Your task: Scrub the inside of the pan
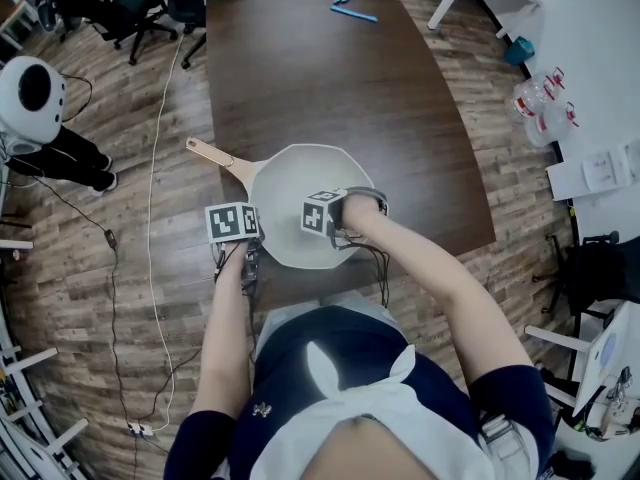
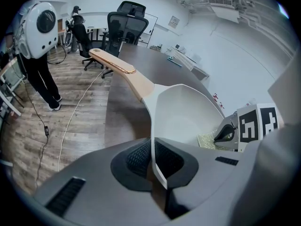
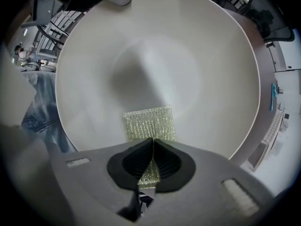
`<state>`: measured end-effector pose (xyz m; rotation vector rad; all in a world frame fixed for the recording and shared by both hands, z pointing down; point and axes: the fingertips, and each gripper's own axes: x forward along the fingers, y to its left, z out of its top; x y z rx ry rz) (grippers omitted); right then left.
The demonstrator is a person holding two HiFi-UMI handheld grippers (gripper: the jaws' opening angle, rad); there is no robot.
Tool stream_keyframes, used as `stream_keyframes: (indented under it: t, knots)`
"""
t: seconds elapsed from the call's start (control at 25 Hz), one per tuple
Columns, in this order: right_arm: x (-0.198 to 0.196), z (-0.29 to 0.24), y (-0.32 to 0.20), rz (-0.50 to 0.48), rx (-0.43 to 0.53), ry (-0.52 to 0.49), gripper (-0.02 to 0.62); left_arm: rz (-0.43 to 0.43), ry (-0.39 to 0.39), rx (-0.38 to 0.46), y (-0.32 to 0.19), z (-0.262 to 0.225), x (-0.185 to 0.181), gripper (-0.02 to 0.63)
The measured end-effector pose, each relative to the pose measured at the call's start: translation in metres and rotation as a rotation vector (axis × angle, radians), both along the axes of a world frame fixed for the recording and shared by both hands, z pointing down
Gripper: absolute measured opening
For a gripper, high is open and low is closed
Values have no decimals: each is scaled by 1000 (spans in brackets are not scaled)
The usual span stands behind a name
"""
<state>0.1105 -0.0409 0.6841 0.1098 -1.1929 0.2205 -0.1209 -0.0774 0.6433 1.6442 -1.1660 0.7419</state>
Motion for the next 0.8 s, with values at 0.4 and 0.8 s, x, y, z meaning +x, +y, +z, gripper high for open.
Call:
stream_keyframes:
  t: [0.4,0.8]
  knots:
    - [-8,1,15,20,-63,-48,9,-2,-1,-1,0,0,-1,15]
    - [-15,3,27,21,-119,-74,9,-11,1,-3,2,0,1,15]
